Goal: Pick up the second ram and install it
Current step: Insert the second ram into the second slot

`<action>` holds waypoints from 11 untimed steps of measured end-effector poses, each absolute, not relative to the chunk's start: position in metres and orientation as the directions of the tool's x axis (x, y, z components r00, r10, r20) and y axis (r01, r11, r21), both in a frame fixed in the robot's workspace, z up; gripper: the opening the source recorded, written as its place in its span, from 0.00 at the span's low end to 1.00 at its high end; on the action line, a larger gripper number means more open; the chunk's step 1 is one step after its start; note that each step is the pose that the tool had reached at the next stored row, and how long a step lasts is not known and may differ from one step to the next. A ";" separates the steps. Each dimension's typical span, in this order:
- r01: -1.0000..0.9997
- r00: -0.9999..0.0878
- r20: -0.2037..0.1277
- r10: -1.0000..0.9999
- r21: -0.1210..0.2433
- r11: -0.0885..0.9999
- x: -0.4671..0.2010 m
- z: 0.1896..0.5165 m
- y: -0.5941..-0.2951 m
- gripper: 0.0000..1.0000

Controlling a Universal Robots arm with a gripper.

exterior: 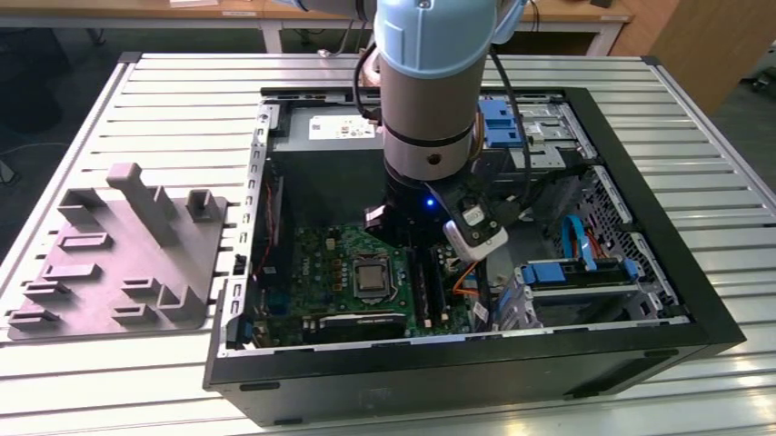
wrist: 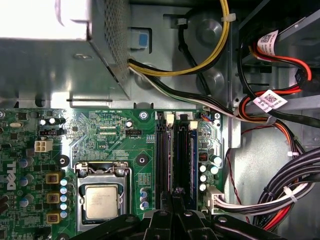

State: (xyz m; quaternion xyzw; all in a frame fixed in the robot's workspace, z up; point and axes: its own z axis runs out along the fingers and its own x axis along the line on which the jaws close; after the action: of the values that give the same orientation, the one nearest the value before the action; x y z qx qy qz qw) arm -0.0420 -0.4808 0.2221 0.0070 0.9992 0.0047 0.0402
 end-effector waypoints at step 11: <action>0.014 -0.997 -0.080 0.014 0.010 1.000 -0.042 0.221 -0.481 0.11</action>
State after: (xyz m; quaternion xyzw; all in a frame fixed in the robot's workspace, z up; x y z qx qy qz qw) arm -0.0420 -0.4808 0.2205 0.0070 0.9992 0.0049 0.0403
